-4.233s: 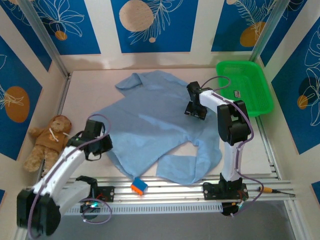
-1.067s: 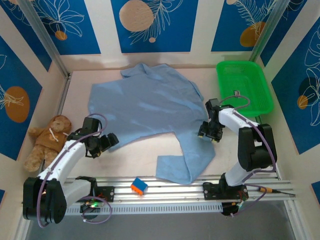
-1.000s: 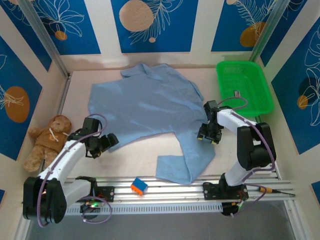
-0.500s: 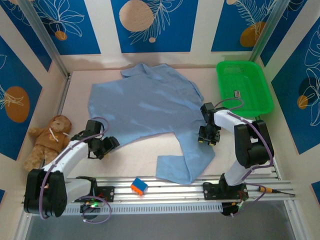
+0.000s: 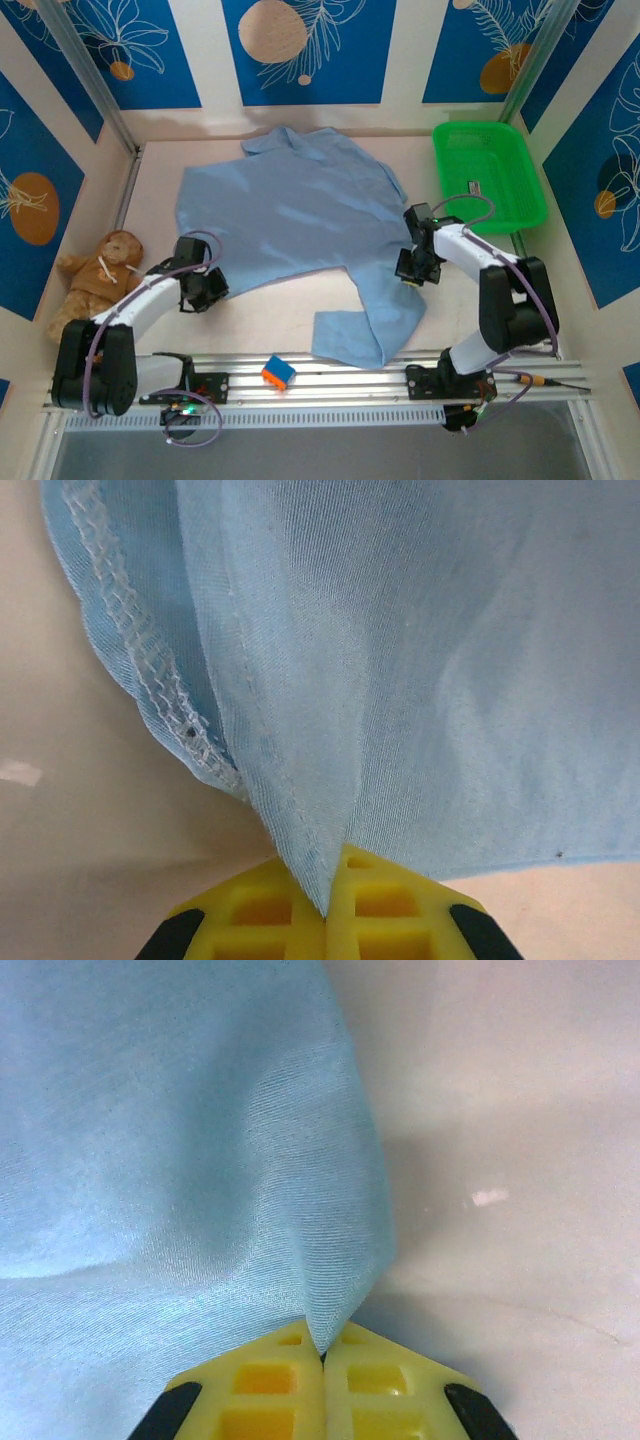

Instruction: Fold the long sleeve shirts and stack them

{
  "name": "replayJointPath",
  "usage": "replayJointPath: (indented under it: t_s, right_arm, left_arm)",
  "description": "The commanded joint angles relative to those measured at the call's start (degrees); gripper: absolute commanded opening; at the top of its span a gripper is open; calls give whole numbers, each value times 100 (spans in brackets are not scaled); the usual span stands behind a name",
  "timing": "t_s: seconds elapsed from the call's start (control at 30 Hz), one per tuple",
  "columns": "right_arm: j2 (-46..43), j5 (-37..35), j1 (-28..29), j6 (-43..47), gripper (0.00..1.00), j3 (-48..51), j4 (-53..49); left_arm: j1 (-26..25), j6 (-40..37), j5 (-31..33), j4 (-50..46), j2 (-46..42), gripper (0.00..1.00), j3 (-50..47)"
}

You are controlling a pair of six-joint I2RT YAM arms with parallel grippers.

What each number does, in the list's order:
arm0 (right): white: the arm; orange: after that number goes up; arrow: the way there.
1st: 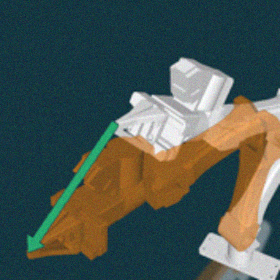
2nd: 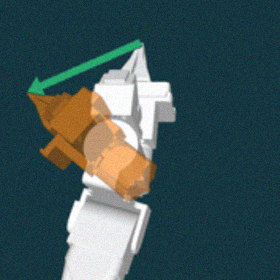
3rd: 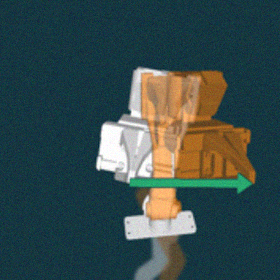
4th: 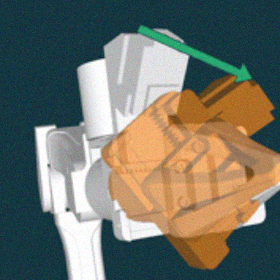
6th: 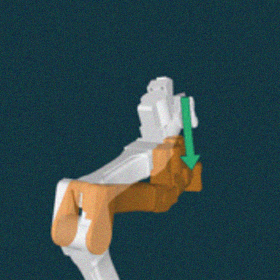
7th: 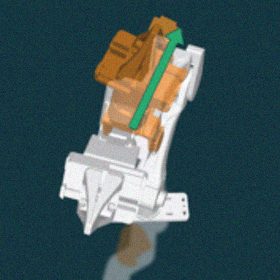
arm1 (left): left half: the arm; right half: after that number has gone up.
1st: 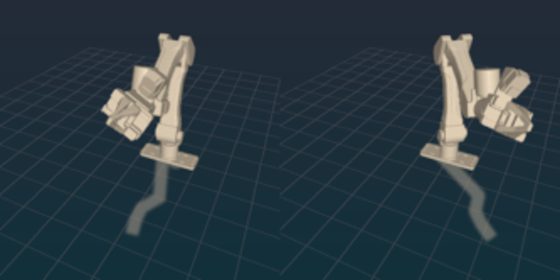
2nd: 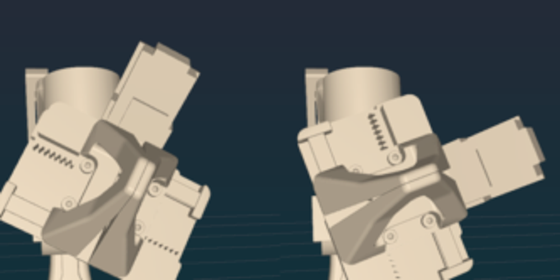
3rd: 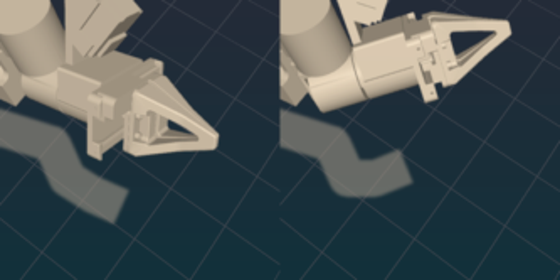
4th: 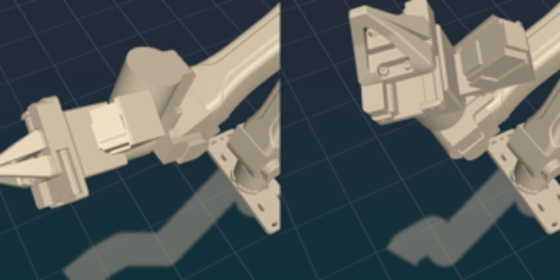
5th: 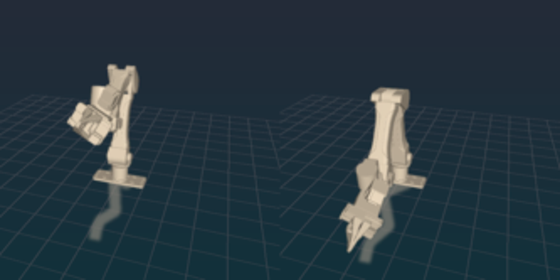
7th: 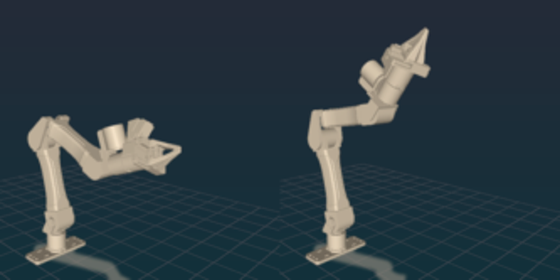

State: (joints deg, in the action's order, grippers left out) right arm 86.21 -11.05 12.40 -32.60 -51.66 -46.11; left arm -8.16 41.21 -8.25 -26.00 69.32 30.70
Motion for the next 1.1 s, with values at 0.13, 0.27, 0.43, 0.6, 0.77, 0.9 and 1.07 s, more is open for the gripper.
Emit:
replayJointPath:
  t_s: [0.13,0.27,0.43,0.6,0.77,0.9,1.07]
  right_arm:
    - [-1026,564,-293,167,0,-127,-584]
    - [-1244,811,-322,228,0,-327,-795]
    - [-1339,945,-385,288,0,-701,-866]
    - [-878,1016,-421,564,0,-1554,-994]
    - [-236,1067,-491,800,0,-2417,-1080]
    - [333,1057,-510,941,0,-3013,-1115]
    - [1010,906,-526,1091,0,-3595,-1191]
  left_arm:
    - [61,-267,649,-930,-1048,0,-151]
    - [85,-251,746,-1349,-1591,0,-43]
    - [139,-268,552,-1465,-1667,1,166]
    - [287,-314,280,-1316,-1329,0,422]
    - [658,-473,3,-1299,-1216,0,582]
    - [1059,-688,-302,-1335,-1156,1,681]
    - [1312,-899,-525,-1300,-876,1,908]
